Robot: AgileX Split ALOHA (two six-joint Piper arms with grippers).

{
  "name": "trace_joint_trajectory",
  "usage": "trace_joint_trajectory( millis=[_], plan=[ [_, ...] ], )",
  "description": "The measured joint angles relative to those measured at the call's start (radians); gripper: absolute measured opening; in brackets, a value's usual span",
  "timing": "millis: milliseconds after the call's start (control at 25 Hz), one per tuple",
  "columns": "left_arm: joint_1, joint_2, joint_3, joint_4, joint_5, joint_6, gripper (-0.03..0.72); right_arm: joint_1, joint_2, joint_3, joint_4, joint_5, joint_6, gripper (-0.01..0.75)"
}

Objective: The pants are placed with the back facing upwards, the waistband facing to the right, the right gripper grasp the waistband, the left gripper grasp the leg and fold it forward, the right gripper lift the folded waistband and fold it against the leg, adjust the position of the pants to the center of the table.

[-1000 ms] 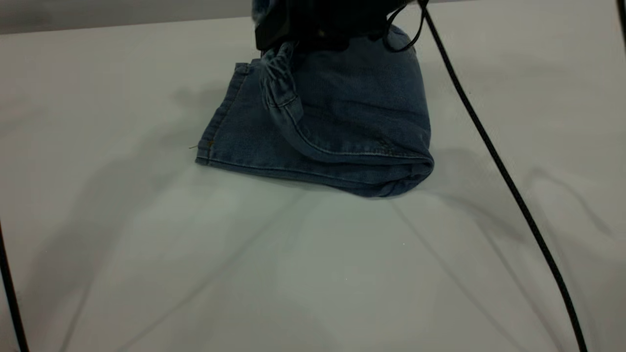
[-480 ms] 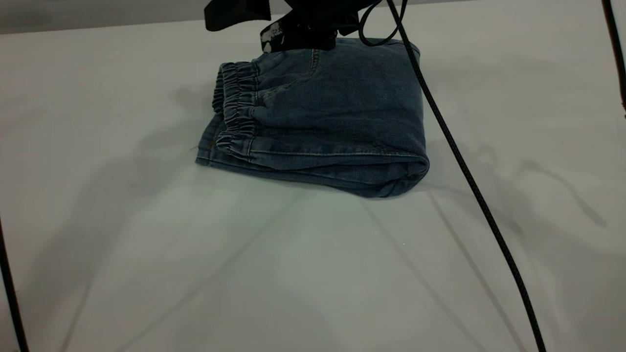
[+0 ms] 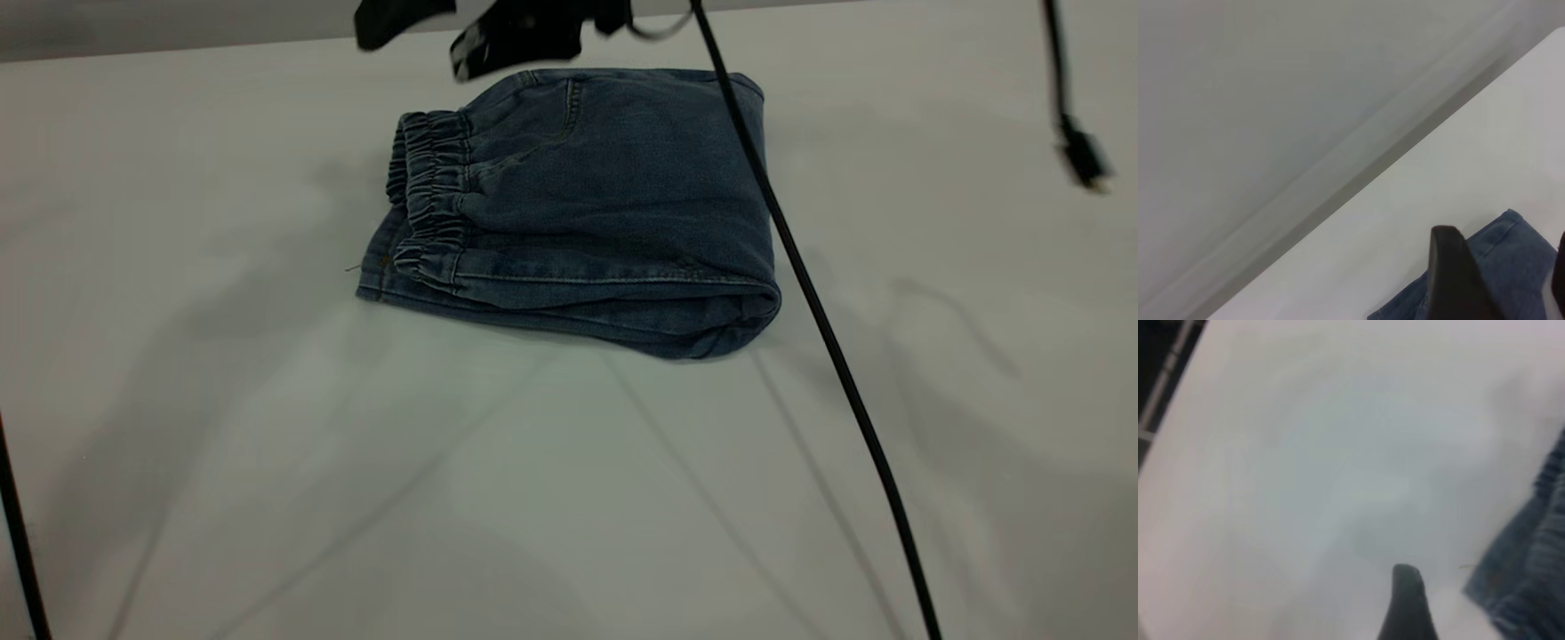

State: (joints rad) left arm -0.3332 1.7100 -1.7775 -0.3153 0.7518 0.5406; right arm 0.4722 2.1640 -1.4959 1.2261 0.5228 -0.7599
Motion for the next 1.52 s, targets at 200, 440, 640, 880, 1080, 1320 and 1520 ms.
trace_joint_trajectory(
  millis=[200,440,640,880,1080,1320,1520],
  plan=[
    [0.000,-0.025,0.000,-0.001,0.000,-0.001,0.342,0.007,0.000,-0.103,-0.453,0.119,0.395,0.456],
    [0.000,-0.055,0.000,-0.011,-0.001,-0.002,0.342,0.006,0.001,-0.175,-0.913,0.162,0.895,0.456],
    [0.000,-0.059,0.000,-0.047,-0.001,-0.003,0.342,0.006,0.063,-0.211,-1.078,0.098,1.148,0.456],
    [0.000,-0.059,0.000,-0.057,-0.001,-0.003,0.342,0.006,0.204,-0.341,-1.089,0.240,1.251,0.456],
    [0.000,-0.059,0.000,-0.054,-0.001,-0.003,0.342,0.006,0.306,-0.445,-1.028,0.328,1.338,0.456],
    [0.000,-0.059,0.000,-0.053,-0.001,-0.003,0.342,0.006,0.369,-0.463,-0.953,0.368,1.276,0.456],
    [0.000,-0.059,0.000,-0.053,-0.001,-0.001,0.342,0.007,0.372,-0.486,-0.946,0.450,1.146,0.447]
  ],
)
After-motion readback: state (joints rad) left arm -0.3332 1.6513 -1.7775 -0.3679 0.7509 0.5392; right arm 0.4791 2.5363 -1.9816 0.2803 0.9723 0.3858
